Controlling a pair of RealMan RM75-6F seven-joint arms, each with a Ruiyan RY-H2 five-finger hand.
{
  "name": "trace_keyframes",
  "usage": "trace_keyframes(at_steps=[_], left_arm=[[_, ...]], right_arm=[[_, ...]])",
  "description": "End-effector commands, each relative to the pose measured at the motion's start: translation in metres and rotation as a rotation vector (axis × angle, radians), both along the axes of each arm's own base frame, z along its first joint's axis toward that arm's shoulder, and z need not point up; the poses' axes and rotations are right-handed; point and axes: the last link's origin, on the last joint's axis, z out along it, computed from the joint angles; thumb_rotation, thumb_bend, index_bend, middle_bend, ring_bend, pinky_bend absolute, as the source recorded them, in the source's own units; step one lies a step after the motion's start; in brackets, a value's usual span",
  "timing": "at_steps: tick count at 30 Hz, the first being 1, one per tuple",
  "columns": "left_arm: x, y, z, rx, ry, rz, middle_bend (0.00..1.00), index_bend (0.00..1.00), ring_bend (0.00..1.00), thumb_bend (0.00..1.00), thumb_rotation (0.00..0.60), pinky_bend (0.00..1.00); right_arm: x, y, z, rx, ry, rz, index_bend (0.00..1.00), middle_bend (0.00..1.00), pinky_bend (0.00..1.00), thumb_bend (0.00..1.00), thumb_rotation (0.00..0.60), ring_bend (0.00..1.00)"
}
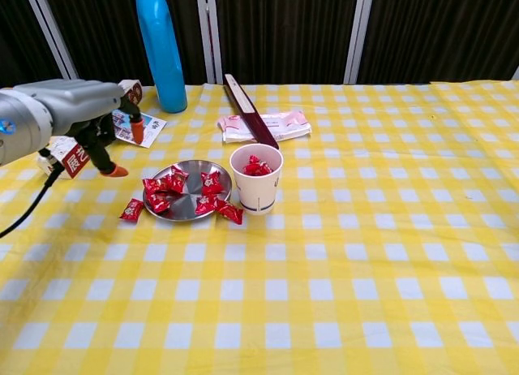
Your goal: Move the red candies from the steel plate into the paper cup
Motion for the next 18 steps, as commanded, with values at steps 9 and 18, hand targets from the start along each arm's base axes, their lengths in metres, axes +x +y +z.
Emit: trace_keyframes(at_steps=[9, 18], left_arm=[[-0.035, -0.001, -0.022, 0.012, 0.092, 0.179, 0.93, 0.38, 0.99, 0.25, 0.600, 1.00], [-0.033, 0.003, -0.041, -0.006, 0.081, 0.194, 0.93, 0.38, 0.99, 0.25, 0.600, 1.00]], right_arm=[[0.000, 0.000, 0.001, -0.002, -0.005, 0.000, 0.00, 0.00, 0.00, 0.39, 0.600, 0.00], [0.000, 0.000, 0.002, -0.002, -0.010, 0.001, 0.00, 0.00, 0.00, 0.39, 0.600, 0.00]])
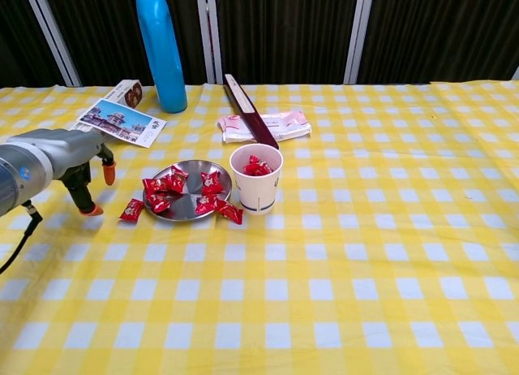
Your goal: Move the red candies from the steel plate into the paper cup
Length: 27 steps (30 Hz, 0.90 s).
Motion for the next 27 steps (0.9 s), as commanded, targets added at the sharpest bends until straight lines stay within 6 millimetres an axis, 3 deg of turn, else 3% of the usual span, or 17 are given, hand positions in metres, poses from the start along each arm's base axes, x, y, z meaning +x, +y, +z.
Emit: trace_keyframes(at_steps=[1, 18, 27], left_arm=[[0.003, 0.000, -0.006, -0.014, -0.004, -0.005, 0.93, 0.38, 0.99, 0.25, 0.600, 1.00], [0.014, -0.004, -0.017, -0.025, -0.043, -0.033, 0.93, 0.39, 1.00, 0.26, 0.600, 1.00], [0.017, -0.004, -0.024, -0.032, -0.043, -0.042, 0.93, 0.41, 1.00, 0.33, 0.600, 1.00]], right_arm=[[0.000, 0.000, 0.000, -0.001, -0.001, -0.001, 0.00, 0.00, 0.00, 0.39, 0.600, 0.00], [0.000, 0.000, -0.001, 0.002, 0.002, -0.001, 0.00, 0.00, 0.00, 0.39, 0.600, 0.00], [0.000, 0.000, -0.001, 0.002, 0.002, -0.002, 0.00, 0.00, 0.00, 0.39, 0.600, 0.00]])
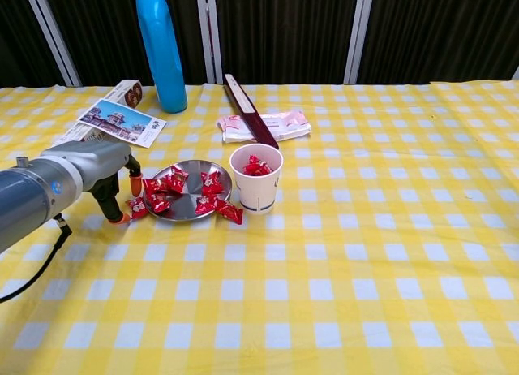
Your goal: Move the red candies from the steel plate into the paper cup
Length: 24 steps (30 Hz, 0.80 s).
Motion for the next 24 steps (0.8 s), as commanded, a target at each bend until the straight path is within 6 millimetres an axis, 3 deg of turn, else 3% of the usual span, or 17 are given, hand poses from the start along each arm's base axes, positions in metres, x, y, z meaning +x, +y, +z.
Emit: trace_keyframes(at_steps=[1, 6, 12, 19, 24], left_arm=[[0.001, 0.001, -0.001, 0.001, 0.001, -0.003, 0.94, 0.42, 1.00, 0.34, 0.600, 1.00], [0.002, 0.001, -0.004, -0.001, 0.004, -0.008, 0.94, 0.49, 1.00, 0.43, 0.600, 1.00], [0.002, -0.001, -0.001, 0.003, 0.004, -0.017, 0.94, 0.51, 1.00, 0.45, 0.600, 1.00], [0.003, -0.004, 0.022, 0.026, -0.016, -0.040, 0.94, 0.51, 1.00, 0.45, 0.600, 1.00], [0.014, -0.005, 0.044, 0.045, -0.059, -0.080, 0.94, 0.51, 1.00, 0.45, 0.600, 1.00]], right_arm=[[0.000, 0.000, 0.000, 0.001, 0.001, 0.000, 0.00, 0.00, 0.00, 0.39, 0.600, 0.00], [0.000, 0.000, 0.000, 0.000, -0.001, 0.001, 0.00, 0.00, 0.00, 0.39, 0.600, 0.00], [0.000, 0.001, 0.000, 0.001, 0.000, 0.001, 0.00, 0.00, 0.00, 0.39, 0.600, 0.00], [0.001, 0.001, 0.000, 0.000, -0.003, 0.002, 0.00, 0.00, 0.00, 0.39, 0.600, 0.00], [0.001, 0.001, 0.000, 0.002, -0.002, 0.004, 0.00, 0.00, 0.00, 0.39, 0.600, 0.00]])
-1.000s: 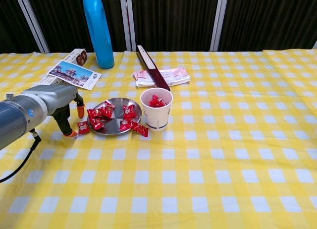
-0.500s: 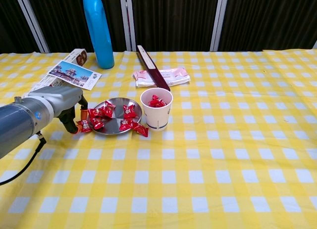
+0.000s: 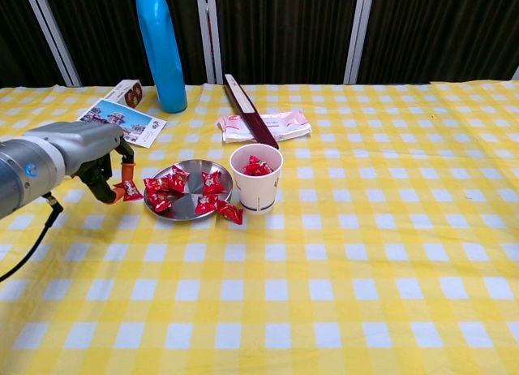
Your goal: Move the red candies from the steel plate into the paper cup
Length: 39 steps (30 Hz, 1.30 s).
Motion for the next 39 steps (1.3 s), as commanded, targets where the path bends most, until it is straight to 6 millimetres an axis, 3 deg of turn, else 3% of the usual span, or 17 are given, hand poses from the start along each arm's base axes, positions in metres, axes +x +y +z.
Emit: trace_keyframes(at_steps=[1, 6, 11, 15, 20, 29, 34, 39], left_arm=[[0.012, 0.001, 0.019, 0.025, -0.039, -0.040, 0.94, 0.51, 1.00, 0.45, 0.600, 1.00], [0.044, 0.009, 0.026, 0.040, -0.097, -0.116, 0.94, 0.51, 1.00, 0.45, 0.600, 1.00], [0.077, 0.017, 0.017, 0.035, -0.124, -0.188, 0.94, 0.51, 1.00, 0.44, 0.600, 1.00], [0.098, 0.022, 0.003, 0.011, -0.132, -0.227, 0.93, 0.51, 1.00, 0.44, 0.600, 1.00], [0.129, 0.022, -0.028, -0.047, -0.095, -0.291, 0.93, 0.50, 1.00, 0.43, 0.600, 1.00], [0.135, 0.022, -0.041, -0.072, -0.061, -0.284, 0.92, 0.47, 0.99, 0.33, 0.600, 1.00], [0.133, 0.023, -0.027, -0.042, -0.105, -0.280, 0.91, 0.44, 0.99, 0.25, 0.600, 1.00], [0.124, 0.027, -0.003, 0.004, -0.150, -0.270, 0.85, 0.41, 0.98, 0.24, 0.600, 1.00]], right_arm=[[0.000, 0.000, 0.000, 0.001, 0.001, 0.000, 0.00, 0.00, 0.00, 0.39, 0.600, 0.00], [0.000, 0.000, -0.001, 0.000, 0.002, -0.001, 0.00, 0.00, 0.00, 0.39, 0.600, 0.00], [-0.001, 0.000, 0.000, -0.005, -0.001, -0.003, 0.00, 0.00, 0.00, 0.39, 0.600, 0.00], [-0.001, -0.001, 0.001, -0.005, -0.004, -0.005, 0.00, 0.00, 0.00, 0.39, 0.600, 0.00], [-0.001, -0.002, 0.002, -0.004, -0.010, -0.006, 0.00, 0.00, 0.00, 0.39, 0.600, 0.00], [-0.001, -0.001, 0.003, -0.005, -0.013, -0.002, 0.00, 0.00, 0.00, 0.39, 0.600, 0.00], [-0.001, -0.001, 0.003, -0.005, -0.013, -0.001, 0.00, 0.00, 0.00, 0.39, 0.600, 0.00], [-0.001, -0.001, 0.002, -0.003, -0.008, -0.001, 0.00, 0.00, 0.00, 0.39, 0.600, 0.00]])
